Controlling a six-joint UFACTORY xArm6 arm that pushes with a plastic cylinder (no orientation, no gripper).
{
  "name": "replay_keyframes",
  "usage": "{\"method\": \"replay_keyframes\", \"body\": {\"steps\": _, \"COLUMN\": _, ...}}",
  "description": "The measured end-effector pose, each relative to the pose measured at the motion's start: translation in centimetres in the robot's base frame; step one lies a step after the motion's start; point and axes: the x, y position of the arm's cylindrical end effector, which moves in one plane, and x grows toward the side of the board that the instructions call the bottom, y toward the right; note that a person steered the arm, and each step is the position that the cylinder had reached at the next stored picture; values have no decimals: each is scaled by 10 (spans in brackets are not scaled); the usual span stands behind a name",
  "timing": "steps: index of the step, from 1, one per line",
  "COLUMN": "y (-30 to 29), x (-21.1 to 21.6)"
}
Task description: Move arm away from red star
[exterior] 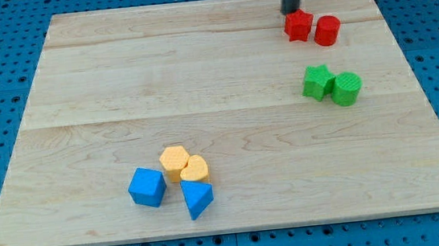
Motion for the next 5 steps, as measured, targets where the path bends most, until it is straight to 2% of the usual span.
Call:
{"method": "replay_keyframes", "body": {"steps": 1, "y": 45, "x": -16}}
{"method": "replay_keyframes", "body": {"steps": 2, "y": 64, "x": -42}}
{"method": "replay_keyframes", "body": {"steps": 5, "y": 59, "x": -55}}
